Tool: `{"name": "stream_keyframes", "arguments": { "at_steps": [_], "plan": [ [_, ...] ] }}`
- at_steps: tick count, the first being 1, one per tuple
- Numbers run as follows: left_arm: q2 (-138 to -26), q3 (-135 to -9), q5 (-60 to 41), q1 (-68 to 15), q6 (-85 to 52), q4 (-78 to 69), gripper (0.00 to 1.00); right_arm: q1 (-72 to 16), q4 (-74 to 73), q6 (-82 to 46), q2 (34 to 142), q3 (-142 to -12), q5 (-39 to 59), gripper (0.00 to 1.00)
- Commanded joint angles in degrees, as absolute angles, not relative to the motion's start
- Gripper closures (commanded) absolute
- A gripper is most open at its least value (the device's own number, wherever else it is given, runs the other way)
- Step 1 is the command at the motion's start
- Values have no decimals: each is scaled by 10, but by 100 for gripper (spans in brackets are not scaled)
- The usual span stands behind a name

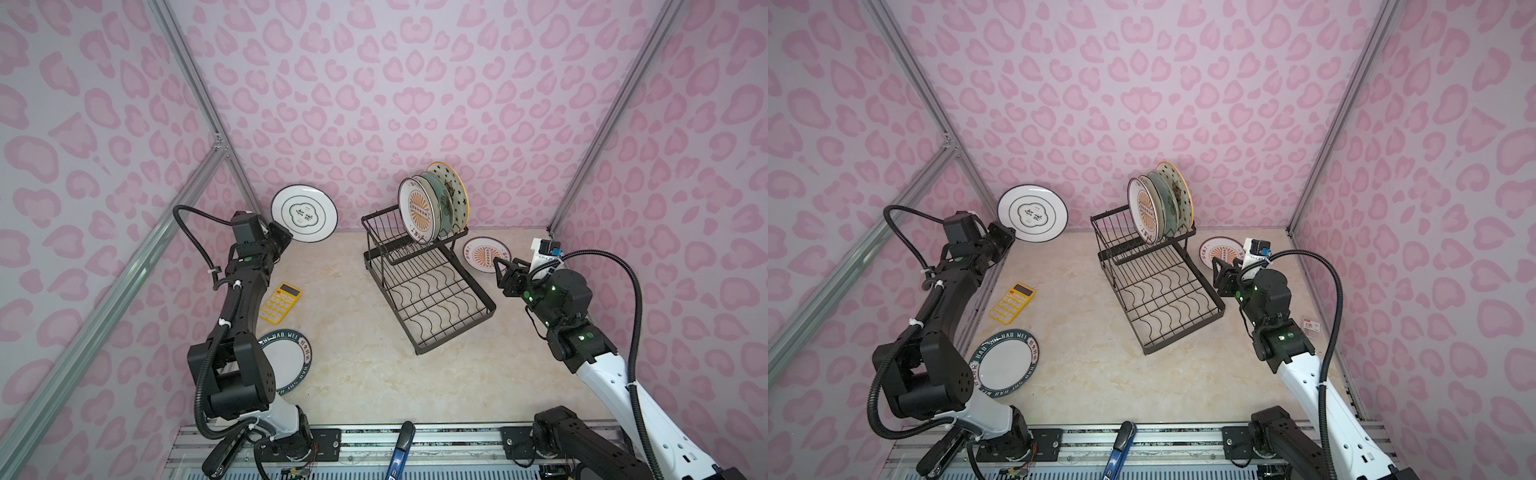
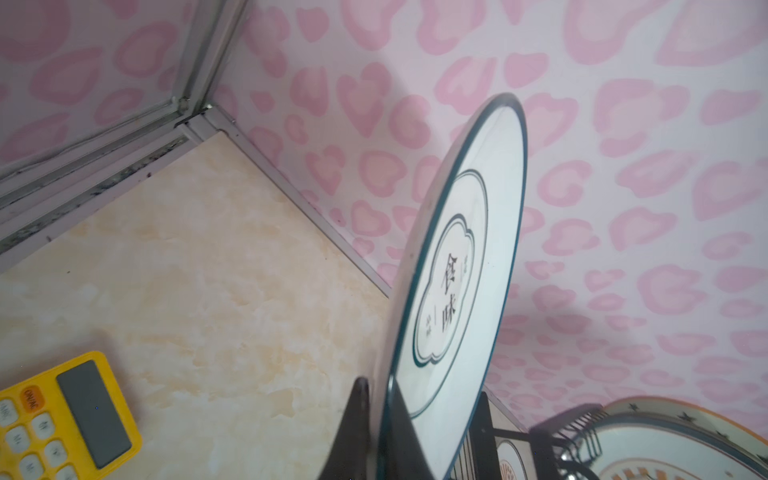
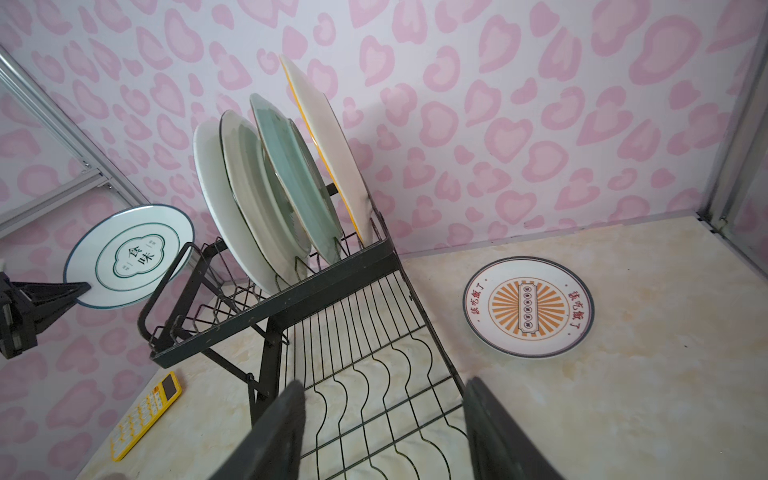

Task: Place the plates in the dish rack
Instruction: 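Grasp and lift the cloud-print plate upright with the left gripper, then carry the cloud-print plate toward the right gripper while the right gripper approaches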

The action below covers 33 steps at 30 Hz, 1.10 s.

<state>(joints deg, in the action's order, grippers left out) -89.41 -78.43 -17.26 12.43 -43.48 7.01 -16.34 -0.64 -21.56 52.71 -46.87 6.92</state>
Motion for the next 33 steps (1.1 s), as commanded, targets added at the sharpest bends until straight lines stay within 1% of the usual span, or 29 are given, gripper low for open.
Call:
{"name": "stream_keyframes", "arguments": {
  "at_steps": [1,10,14,20,24,27,33],
  "plan": [
    [-871,-799,-261,126,-408,64,96,-176,-31,-205,541,-479,88,40],
    [-803,-798,-391,126,-404,48,97,-207,-56,-204,556,-494,87,40],
    [-771,-790,-437,114,-388,57,97,-208,-69,-212,559,-499,108,41],
    [-728,-750,-493,65,-360,43,96,-208,-86,-224,579,-521,169,41],
    [-715,-723,-517,20,-334,37,96,-209,-93,-234,602,-550,247,40],
    [-700,-699,-509,-11,-316,39,96,-208,-107,-252,612,-563,296,37],
    [-687,-645,-509,-73,-316,-4,96,-213,-127,-280,629,-586,361,36]
  ]
}}
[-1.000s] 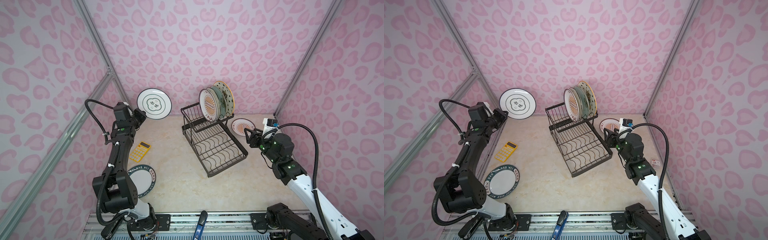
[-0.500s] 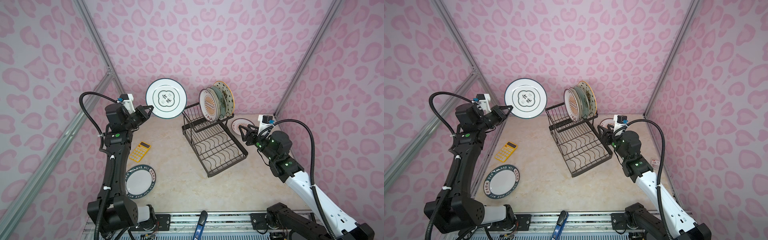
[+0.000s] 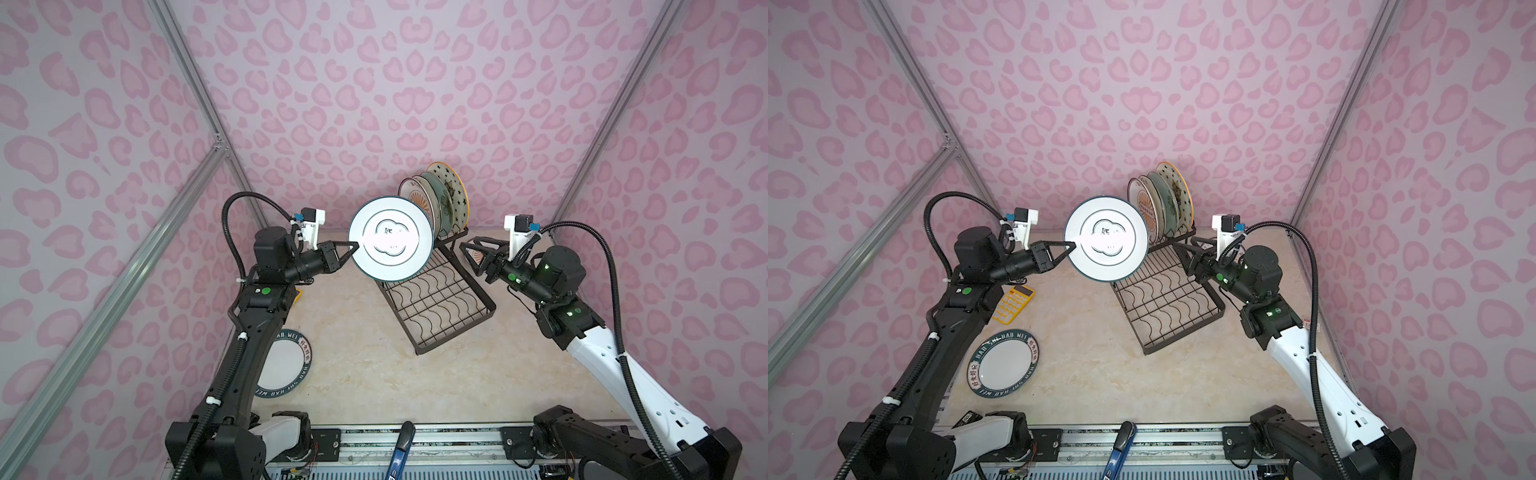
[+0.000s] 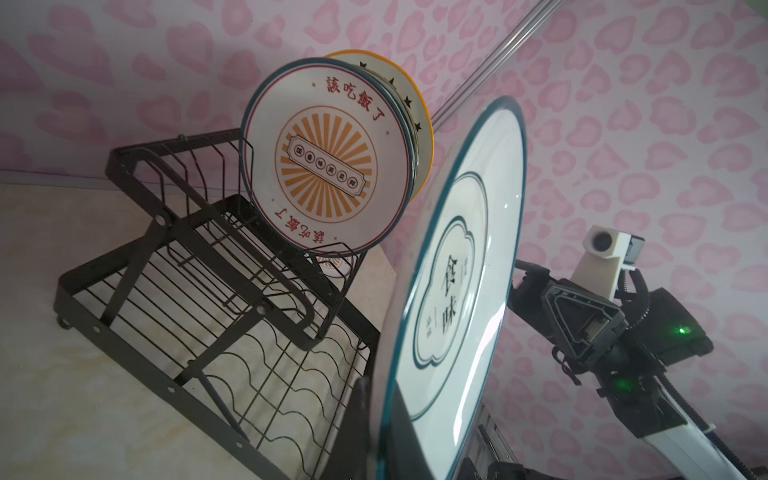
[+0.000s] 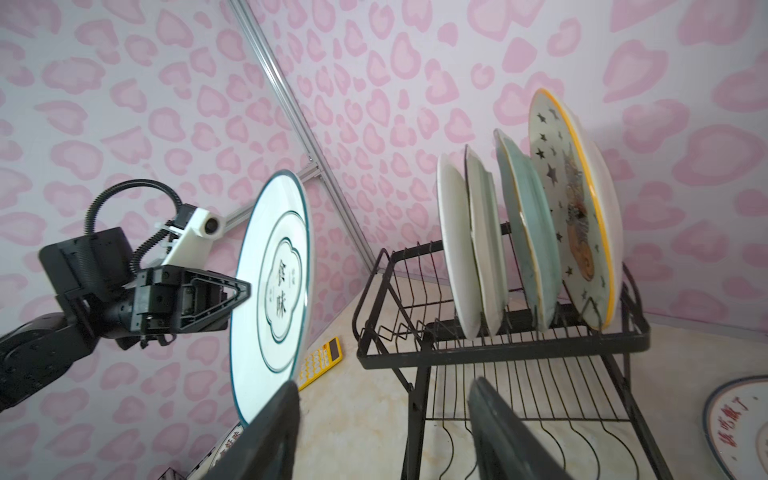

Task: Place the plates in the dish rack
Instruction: 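Carry the cloud-print plate toward the right gripper while the right gripper approaches, then close the right gripper on the cloud-print plate's rim beside the left gripper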

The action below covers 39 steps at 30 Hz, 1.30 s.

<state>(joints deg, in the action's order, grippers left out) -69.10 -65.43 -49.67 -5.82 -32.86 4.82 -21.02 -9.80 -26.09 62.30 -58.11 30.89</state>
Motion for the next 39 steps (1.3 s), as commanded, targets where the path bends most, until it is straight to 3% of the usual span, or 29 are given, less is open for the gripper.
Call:
{"name": "stream_keyframes", "arguments": {
  "at_steps": [1,4,9,19,25,35,39],
  "plan": [
    [-687,-638,-509,-84,-316,-11,96,-215,-128,-281,632,-589,365,35],
    [-681,-611,-502,-109,-326,-52,96,-225,-123,-279,643,-596,367,36],
    [-683,-595,-497,-127,-336,-73,96,-238,-107,-273,665,-606,365,46],
    [-681,-593,-475,-136,-318,-61,96,-256,-96,-272,691,-620,377,87],
    [-674,-594,-467,-136,-306,-52,96,-258,-84,-272,699,-626,394,91],
    [-665,-597,-459,-138,-289,-35,96,-261,-78,-278,714,-637,414,85],
    [-662,-599,-456,-139,-281,-25,96,-262,-71,-278,720,-644,426,89]
  ]
}}
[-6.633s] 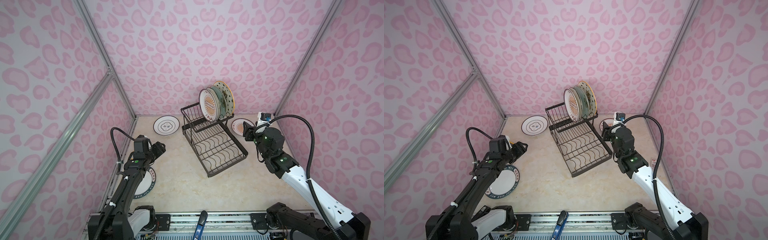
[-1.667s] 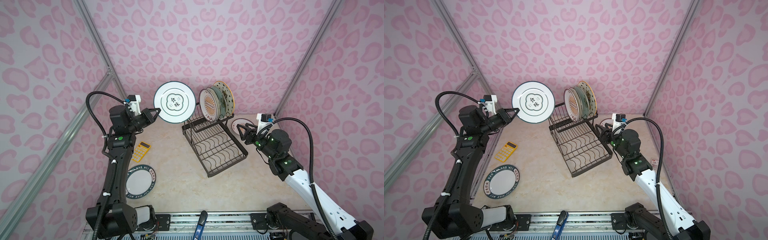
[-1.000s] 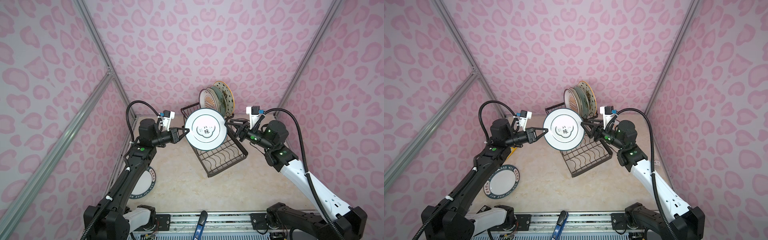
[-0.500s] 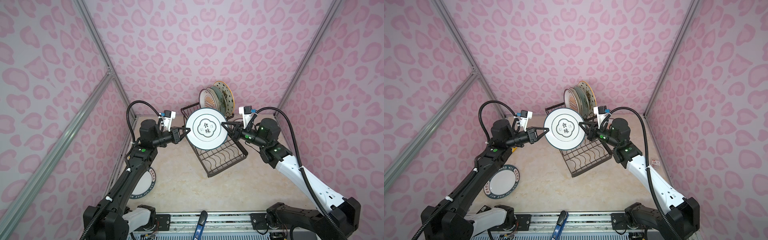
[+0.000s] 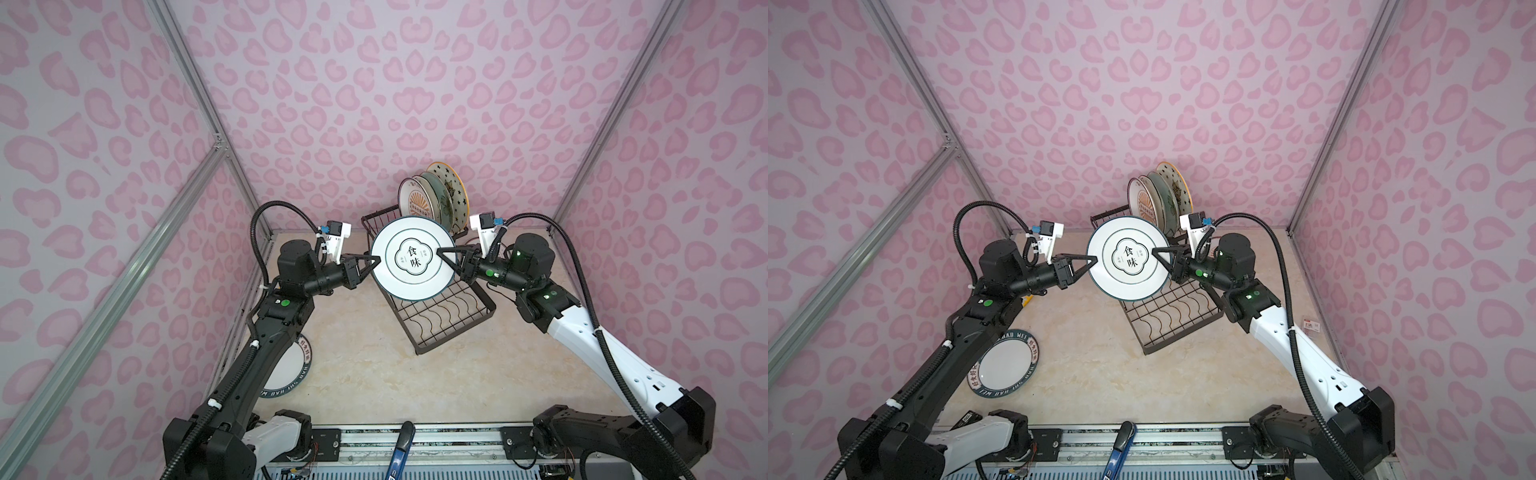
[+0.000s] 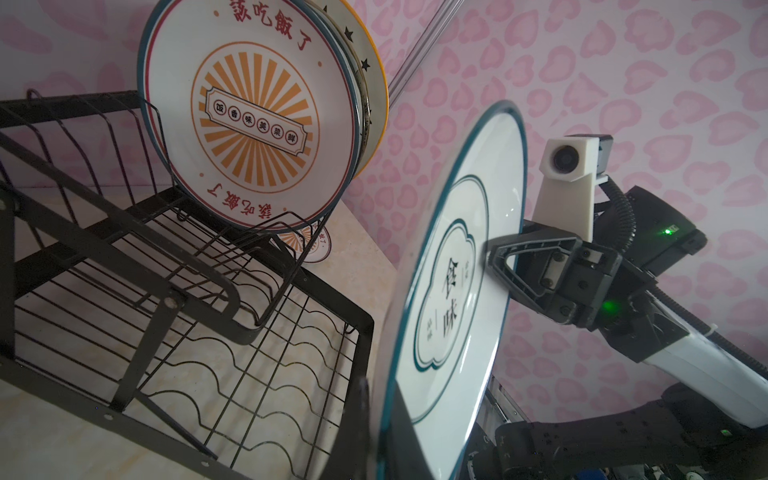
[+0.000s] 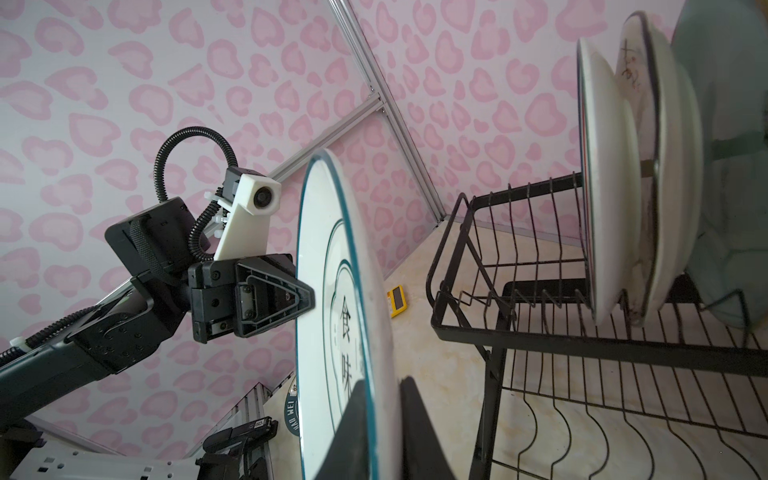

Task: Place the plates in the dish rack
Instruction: 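Close the right gripper on the cloud-print plate's rim beside the left gripper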

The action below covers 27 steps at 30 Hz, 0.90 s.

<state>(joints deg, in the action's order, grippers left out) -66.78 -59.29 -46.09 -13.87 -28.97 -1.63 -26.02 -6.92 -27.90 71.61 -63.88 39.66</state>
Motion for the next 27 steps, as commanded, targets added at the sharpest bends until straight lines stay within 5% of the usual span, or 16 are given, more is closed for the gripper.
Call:
{"name": "stream_keyframes", "arguments": {
  "at_steps": [1,5,13,21,27],
  "plan": [
    [-661,-600,-455,-139,-278,-22,96,-264,-70,-277,722,-645,430,90],
    [-660,-605,-449,-139,-269,-6,96,-263,-61,-276,728,-654,441,100],
    [-667,-608,-452,-139,-267,11,96,-264,-59,-275,728,-659,433,100],
    [-676,-596,-464,-139,-287,-9,58,-252,-56,-269,717,-661,400,100],
    [-674,-583,-466,-139,-298,-21,41,-244,-53,-253,709,-665,359,100]
  ]
}}
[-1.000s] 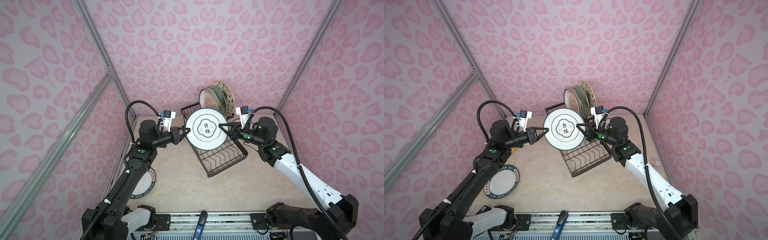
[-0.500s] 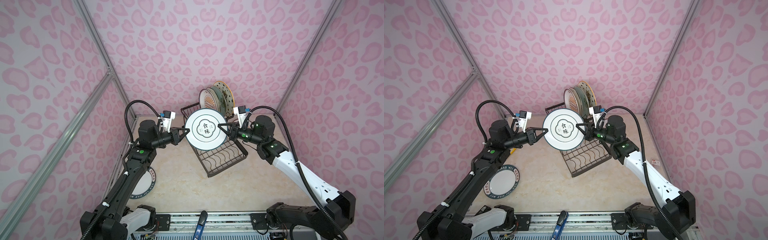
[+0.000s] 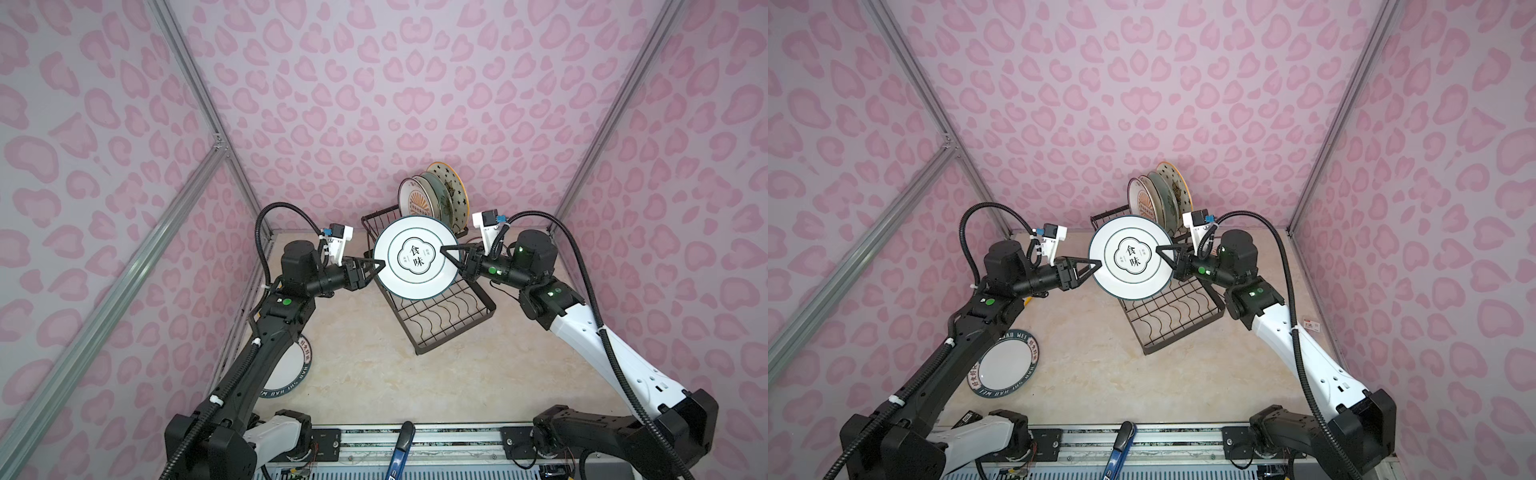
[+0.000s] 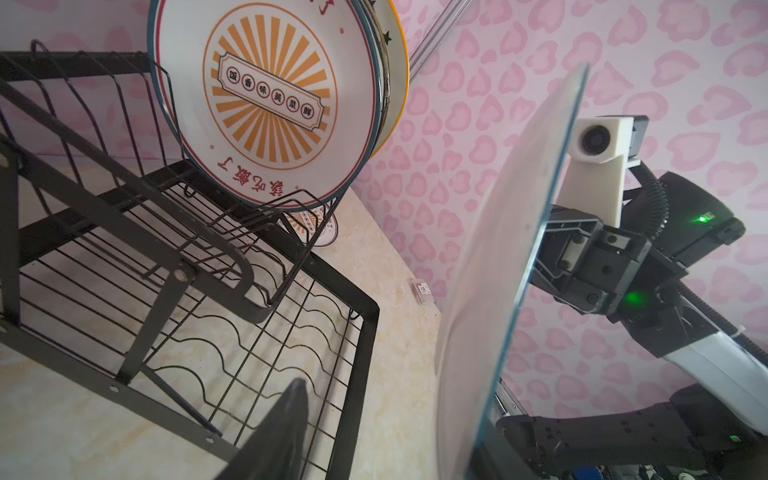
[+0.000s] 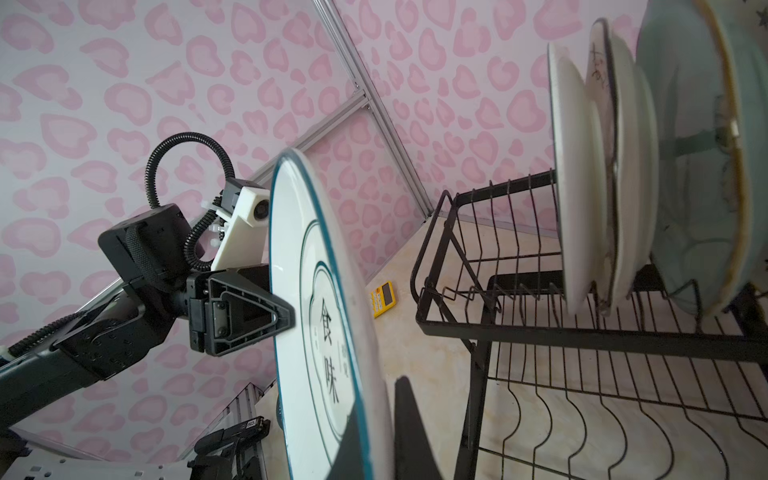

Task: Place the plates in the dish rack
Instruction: 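Close the right gripper on the cloud-print plate's rim beside the left gripper, then carry the cloud-print plate to the rack with the right gripper while the left releases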

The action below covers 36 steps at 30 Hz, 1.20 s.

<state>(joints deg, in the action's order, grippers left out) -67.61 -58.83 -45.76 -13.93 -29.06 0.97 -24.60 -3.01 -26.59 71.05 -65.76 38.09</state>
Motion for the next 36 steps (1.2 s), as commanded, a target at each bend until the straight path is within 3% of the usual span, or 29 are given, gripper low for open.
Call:
{"name": "stream_keyframes", "arguments": {
  "at_steps": [1,15,22,36],
  "plan": [
    [-671,-578,-465,-139,-300,-23,40,-243,-52,-246,711,-669,355,100],
    [-595,-528,-388,-140,-268,42,37,-268,-43,-135,782,-795,207,100],
    [-553,-525,-359,-139,-241,105,36,-348,-42,-52,827,-861,5,100],
    [-504,-517,-337,-139,-226,159,36,-429,-73,85,971,-1009,-275,100]
  ]
}}
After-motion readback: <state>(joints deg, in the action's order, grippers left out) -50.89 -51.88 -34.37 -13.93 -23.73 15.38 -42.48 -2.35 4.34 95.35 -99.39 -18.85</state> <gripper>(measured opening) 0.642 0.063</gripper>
